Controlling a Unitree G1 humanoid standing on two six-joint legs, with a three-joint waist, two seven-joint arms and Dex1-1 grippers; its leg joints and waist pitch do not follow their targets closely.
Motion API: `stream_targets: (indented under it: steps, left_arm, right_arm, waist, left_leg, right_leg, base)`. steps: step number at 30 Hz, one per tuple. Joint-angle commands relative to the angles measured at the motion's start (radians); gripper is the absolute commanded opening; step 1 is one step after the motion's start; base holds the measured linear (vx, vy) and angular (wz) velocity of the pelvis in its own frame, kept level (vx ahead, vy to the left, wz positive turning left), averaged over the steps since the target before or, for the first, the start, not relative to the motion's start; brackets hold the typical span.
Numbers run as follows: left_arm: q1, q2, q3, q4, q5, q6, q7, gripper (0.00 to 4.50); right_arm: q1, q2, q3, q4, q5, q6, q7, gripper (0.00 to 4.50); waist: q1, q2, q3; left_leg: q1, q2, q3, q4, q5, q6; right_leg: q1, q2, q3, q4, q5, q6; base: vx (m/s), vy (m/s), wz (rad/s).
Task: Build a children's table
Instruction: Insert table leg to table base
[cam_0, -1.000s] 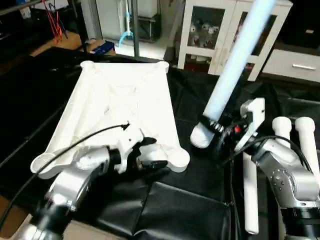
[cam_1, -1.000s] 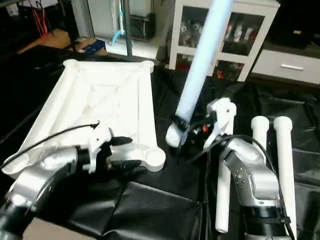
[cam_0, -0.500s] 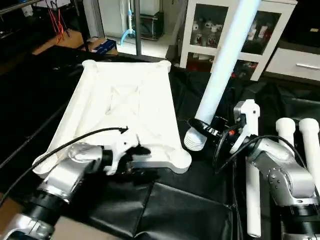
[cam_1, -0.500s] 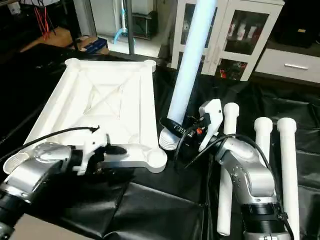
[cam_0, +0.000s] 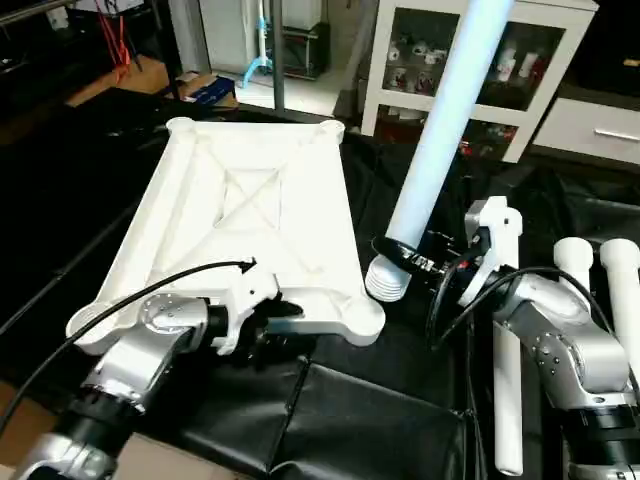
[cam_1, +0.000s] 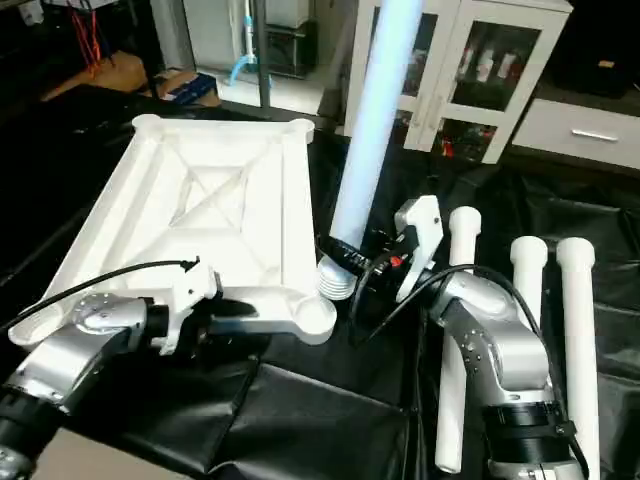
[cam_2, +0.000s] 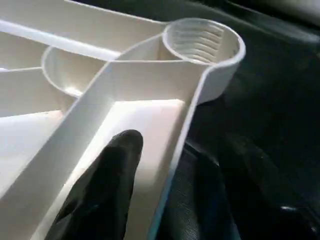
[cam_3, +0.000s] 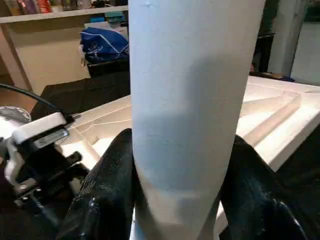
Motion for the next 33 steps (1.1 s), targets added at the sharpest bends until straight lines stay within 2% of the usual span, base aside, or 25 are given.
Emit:
stream_targets:
  steps: [1, 2, 3, 6, 9, 11, 14, 16, 19, 23, 30, 33]
  left_arm:
    - [-0.022, -0.001, 0.017, 0.039, 0.021, -0.006, 0.021, 2.36]
    - [-0.028, -0.001, 0.014, 0.054, 0.026, -0.012, 0.017, 2.29]
    - [-0.032, 0.000, 0.011, 0.064, 0.030, -0.016, 0.014, 2.29]
    - [-0.040, 0.010, -0.016, 0.086, 0.052, -0.026, -0.014, 1.90]
    - [-0.048, 0.021, -0.046, 0.104, 0.084, -0.040, -0.035, 1.76]
    - [-0.051, 0.033, -0.070, 0.114, 0.110, -0.051, -0.049, 1.48]
    - [-0.054, 0.042, -0.087, 0.121, 0.129, -0.060, -0.058, 1.37]
    - [-0.070, 0.054, -0.112, 0.143, 0.163, -0.083, -0.074, 1.24]
    - [-0.087, 0.043, -0.100, 0.157, 0.154, -0.072, -0.082, 1.02]
    - [-0.096, 0.036, -0.096, 0.162, 0.143, -0.063, -0.099, 0.93]
    - [-0.097, 0.053, -0.169, 0.169, 0.208, -0.089, -0.155, 0.84]
    - [-0.107, 0.058, -0.193, 0.158, 0.254, -0.096, -0.156, 0.81]
  right_arm:
    - [-0.015, -0.003, 0.008, 0.000, -0.005, -0.009, 0.012, 1.85]
    - [-0.016, -0.003, 0.013, 0.004, -0.009, -0.009, 0.016, 1.85]
    - [-0.017, -0.003, 0.017, 0.005, -0.011, -0.009, 0.019, 1.85]
    - [-0.020, -0.001, 0.025, 0.006, -0.014, -0.009, 0.021, 1.85]
    - [-0.025, -0.002, 0.029, 0.003, -0.009, -0.004, 0.023, 1.85]
    - [-0.028, -0.004, 0.031, 0.005, -0.007, 0.000, 0.026, 1.85]
    - [-0.031, -0.007, 0.032, 0.009, -0.007, 0.000, 0.030, 1.85]
    - [-0.037, -0.012, 0.036, 0.023, -0.011, -0.008, 0.035, 1.85]
    - [-0.042, -0.012, 0.034, 0.027, -0.011, -0.010, 0.036, 1.85]
    - [-0.040, -0.011, 0.035, 0.024, -0.007, -0.003, 0.036, 1.85]
    - [-0.052, -0.006, 0.077, 0.061, -0.026, -0.002, 0.073, 1.85]
    - [-0.075, -0.013, 0.097, 0.092, -0.048, -0.023, 0.090, 1.85]
  waist:
    - [0.002, -0.011, -0.052]
    - [0.000, -0.013, -0.051]
    - [0.000, -0.013, -0.051]
    - [0.000, -0.014, -0.049]
    - [0.000, -0.015, -0.048]
    - [0.001, -0.016, -0.048]
    - [0.002, -0.016, -0.049]
    - [0.003, -0.011, -0.050]
    - [0.006, -0.009, -0.051]
    - [0.012, -0.006, -0.053]
    - [0.017, -0.006, -0.053]
    - [0.017, -0.014, -0.051]
  left_leg:
    - [0.007, 0.085, -0.034, -0.104, -0.204, 0.021]
    - [0.003, 0.086, -0.036, -0.107, -0.207, 0.017]
    - [0.003, 0.086, -0.036, -0.107, -0.207, 0.017]
    - [0.004, 0.088, -0.039, -0.110, -0.221, 0.006]
    - [0.005, 0.088, -0.038, -0.111, -0.222, 0.004]
    - [0.002, 0.089, -0.039, -0.111, -0.216, 0.006]
    - [0.005, 0.088, -0.037, -0.111, -0.211, 0.007]
    - [0.008, 0.087, -0.036, -0.112, -0.210, 0.007]
    - [0.007, 0.089, -0.036, -0.113, -0.200, -0.001]
    - [0.006, 0.092, -0.034, -0.115, -0.184, -0.003]
    - [0.007, 0.092, -0.034, -0.116, -0.183, 0.000]
    - [0.009, 0.093, -0.033, -0.116, -0.190, -0.003]
  right_leg:
    - [0.032, -0.092, 0.054, -0.086, -0.435, -0.200]
    - [0.034, -0.093, 0.054, -0.088, -0.439, -0.194]
    - [0.034, -0.093, 0.054, -0.088, -0.439, -0.194]
    - [0.033, -0.096, 0.056, -0.089, -0.445, -0.184]
    - [0.031, -0.095, 0.057, -0.088, -0.433, -0.189]
    - [0.034, -0.098, 0.058, -0.088, -0.434, -0.190]
    - [0.032, -0.097, 0.059, -0.089, -0.434, -0.190]
    - [0.030, -0.094, 0.059, -0.090, -0.426, -0.192]
    - [0.034, -0.095, 0.058, -0.085, -0.401, -0.205]
    - [0.037, -0.096, 0.058, -0.078, -0.331, -0.233]
    - [0.039, -0.098, 0.059, -0.078, -0.329, -0.237]
    - [0.036, -0.097, 0.059, -0.081, -0.355, -0.230]
  base:
    - [0.000, 0.000, 0.00]
    - [0.000, 0.000, 0.00]
    - [0.000, 0.000, 0.00]
    - [0.000, 0.000, 0.00]
    - [0.000, 0.000, 0.00]
    - [0.000, 0.000, 0.00]
    - [0.000, 0.000, 0.00]
    - [0.000, 0.000, 0.00]
    - [0.000, 0.000, 0.00]
    - [0.000, 0.000, 0.00]
    - [0.000, 0.000, 0.00]
    - [0.000, 0.000, 0.00]
